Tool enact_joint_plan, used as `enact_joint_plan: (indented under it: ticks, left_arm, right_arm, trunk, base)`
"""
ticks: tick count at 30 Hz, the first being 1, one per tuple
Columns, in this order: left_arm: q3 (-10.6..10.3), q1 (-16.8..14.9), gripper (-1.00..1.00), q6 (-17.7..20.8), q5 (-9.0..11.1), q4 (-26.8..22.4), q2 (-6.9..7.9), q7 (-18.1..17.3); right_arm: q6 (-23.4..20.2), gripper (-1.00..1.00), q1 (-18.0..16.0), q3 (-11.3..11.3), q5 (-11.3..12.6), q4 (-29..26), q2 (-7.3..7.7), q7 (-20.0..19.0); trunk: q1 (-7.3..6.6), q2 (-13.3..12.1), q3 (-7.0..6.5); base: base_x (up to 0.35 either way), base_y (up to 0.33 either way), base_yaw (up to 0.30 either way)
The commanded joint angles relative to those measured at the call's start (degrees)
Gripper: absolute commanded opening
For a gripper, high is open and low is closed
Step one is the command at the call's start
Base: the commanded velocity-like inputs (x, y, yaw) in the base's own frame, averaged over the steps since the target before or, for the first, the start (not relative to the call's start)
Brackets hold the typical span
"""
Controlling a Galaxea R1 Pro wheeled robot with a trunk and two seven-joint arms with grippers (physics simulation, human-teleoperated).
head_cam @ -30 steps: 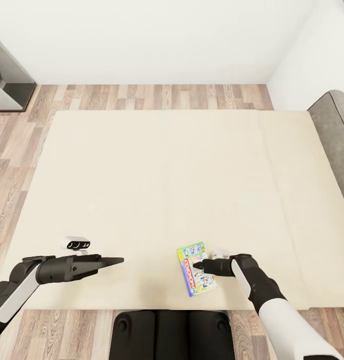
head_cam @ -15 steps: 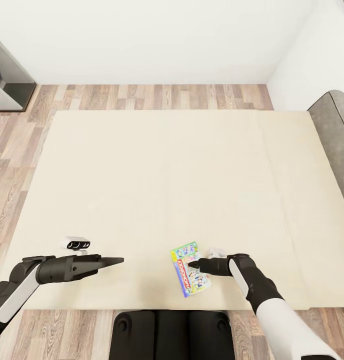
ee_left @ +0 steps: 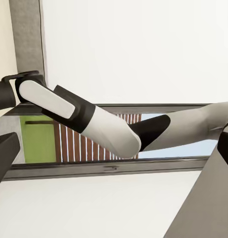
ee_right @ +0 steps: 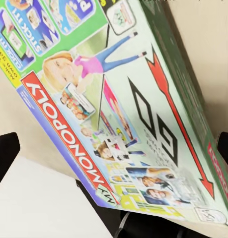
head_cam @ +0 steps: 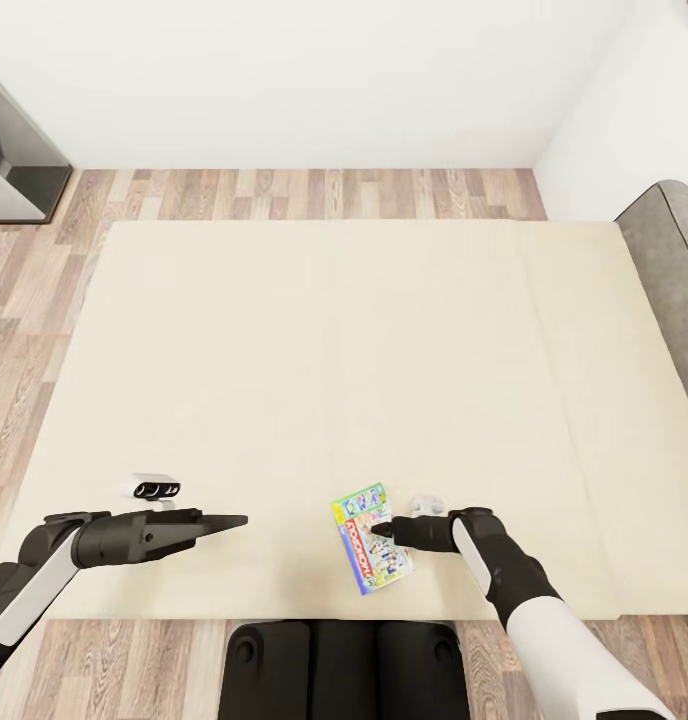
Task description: Put all the toys in the child's room - the three board games (two on the bed and one on the table), the two jigsaw puzzles on the table, and the tennis ball on the table - inside the toy box on the table in the child's room.
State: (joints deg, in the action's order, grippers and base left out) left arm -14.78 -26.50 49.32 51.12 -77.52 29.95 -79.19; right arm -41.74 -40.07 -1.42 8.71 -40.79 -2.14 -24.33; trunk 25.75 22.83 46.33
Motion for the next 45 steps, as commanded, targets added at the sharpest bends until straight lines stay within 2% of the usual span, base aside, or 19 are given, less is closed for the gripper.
enact_joint_plan:
  ticks: [1,13,26,37,45]
  left_arm:
    - [-0.2,0.0,1.0,0.6,0.4,0.0,0.06,0.0]
    - [-0.2,0.0,1.0,0.6,0.4,0.0,0.11,0.0]
    - [-0.2,0.0,1.0,0.6,0.3,0.0,0.09,0.0]
    - [-0.2,0.0,1.0,0.6,0.3,0.0,-0.06,0.0]
    - [-0.2,0.0,1.0,0.6,0.3,0.0,-0.07,0.0]
  right_arm:
    - [-0.4,1.0,0.0,-0.1,0.5,-0.1,0.05,0.3]
    - [0.2,1.0,0.0,-0.1,0.4,-0.1,0.03,0.9]
    - [3.7,1.0,0.0,-0.2,0.3,0.0,-0.11,1.2]
    - [4.0,1.0,0.0,-0.1,0.3,0.0,-0.19,4.3]
    - [3.9,1.0,0.0,-0.1,0.4,0.0,-0.26,4.7]
  trunk:
    - [0.03,0.1,0.06]
    - [0.03,0.1,0.06]
    - [0.03,0.1,0.06]
    - [0.03,0.1,0.06]
    - [0.03,0.1,0.28]
  base:
    - [0.0,0.0,0.0]
    - [0.0,0.0,0.0]
    - [0.0,0.0,0.0]
    - [0.0,0.0,0.0]
    - [0.0,0.0,0.0]
